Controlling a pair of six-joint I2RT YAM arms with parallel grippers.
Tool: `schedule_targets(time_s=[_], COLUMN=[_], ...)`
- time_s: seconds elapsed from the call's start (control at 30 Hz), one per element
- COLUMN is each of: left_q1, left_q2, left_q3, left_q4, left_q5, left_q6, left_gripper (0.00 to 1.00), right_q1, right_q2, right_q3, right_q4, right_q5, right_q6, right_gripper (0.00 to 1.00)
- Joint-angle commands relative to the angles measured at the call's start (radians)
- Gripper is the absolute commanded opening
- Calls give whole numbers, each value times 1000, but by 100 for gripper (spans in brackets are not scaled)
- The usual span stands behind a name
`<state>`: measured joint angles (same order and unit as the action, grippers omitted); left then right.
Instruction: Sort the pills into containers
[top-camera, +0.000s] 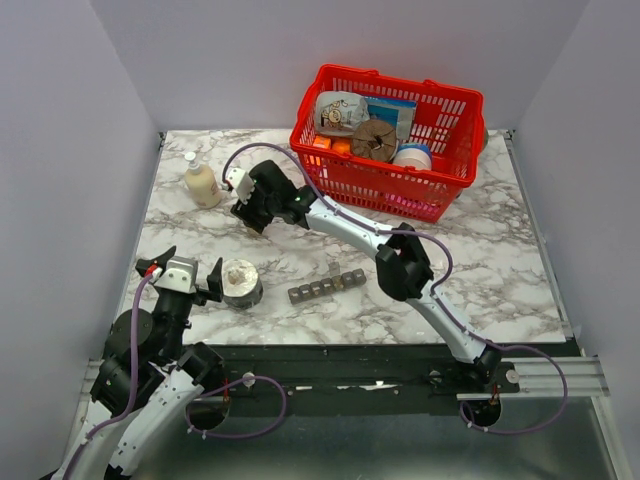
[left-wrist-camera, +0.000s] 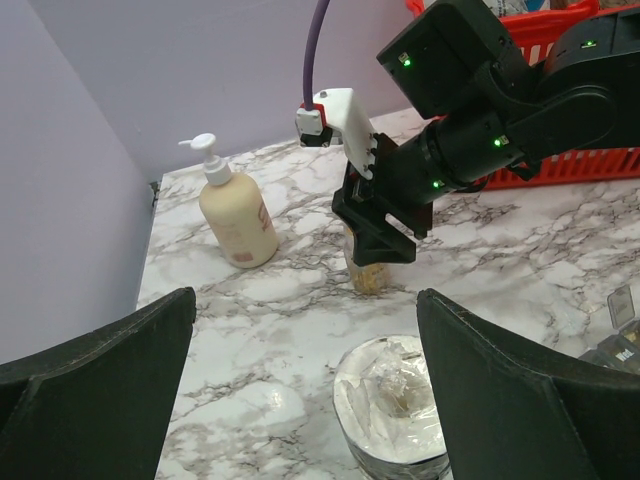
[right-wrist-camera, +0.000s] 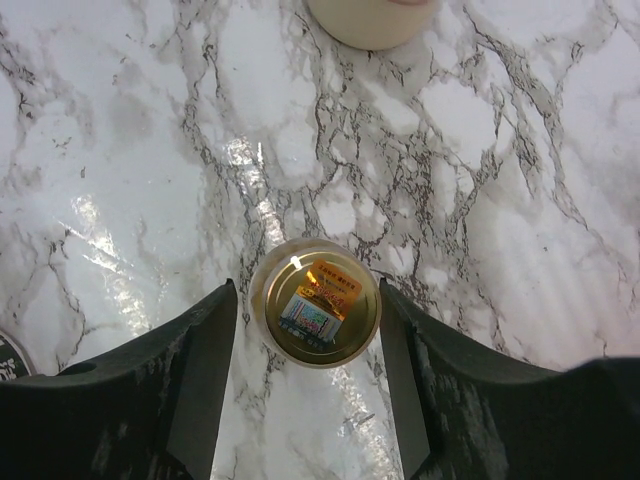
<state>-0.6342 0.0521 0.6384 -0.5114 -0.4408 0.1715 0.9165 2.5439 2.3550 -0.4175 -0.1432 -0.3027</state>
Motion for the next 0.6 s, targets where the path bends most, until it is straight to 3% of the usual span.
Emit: schedule_targets(time_s=[0.0, 0.1, 0.13, 0.2, 0.37, 0.57], left_q1=[5, 4, 5, 5, 5, 4], left_q2=[-15, -17, -17, -15, -12, 43], left_q3=[0, 0, 1, 6, 17, 41], left_q4=[-6, -6, -4, -6, 2, 8], left_q5=[-18, -15, -9, -4, 31, 203], left_q6=[-7, -7, -9, -12, -32, -73], left_gripper=[99, 99, 99, 99, 99, 99], right_q1=[8, 10, 12, 12, 12, 10], right_q2=[15, -2, -11, -52, -160, -376], right_q3=[21, 23, 23, 29, 52, -48], right_q4=[25, 22, 20, 20, -13, -93], right_q5=[16, -10, -19, -61, -151, -226], right_q6=[-16, -26, -27, -38, -56, -94], right_gripper=[69, 82, 92, 98, 100, 100])
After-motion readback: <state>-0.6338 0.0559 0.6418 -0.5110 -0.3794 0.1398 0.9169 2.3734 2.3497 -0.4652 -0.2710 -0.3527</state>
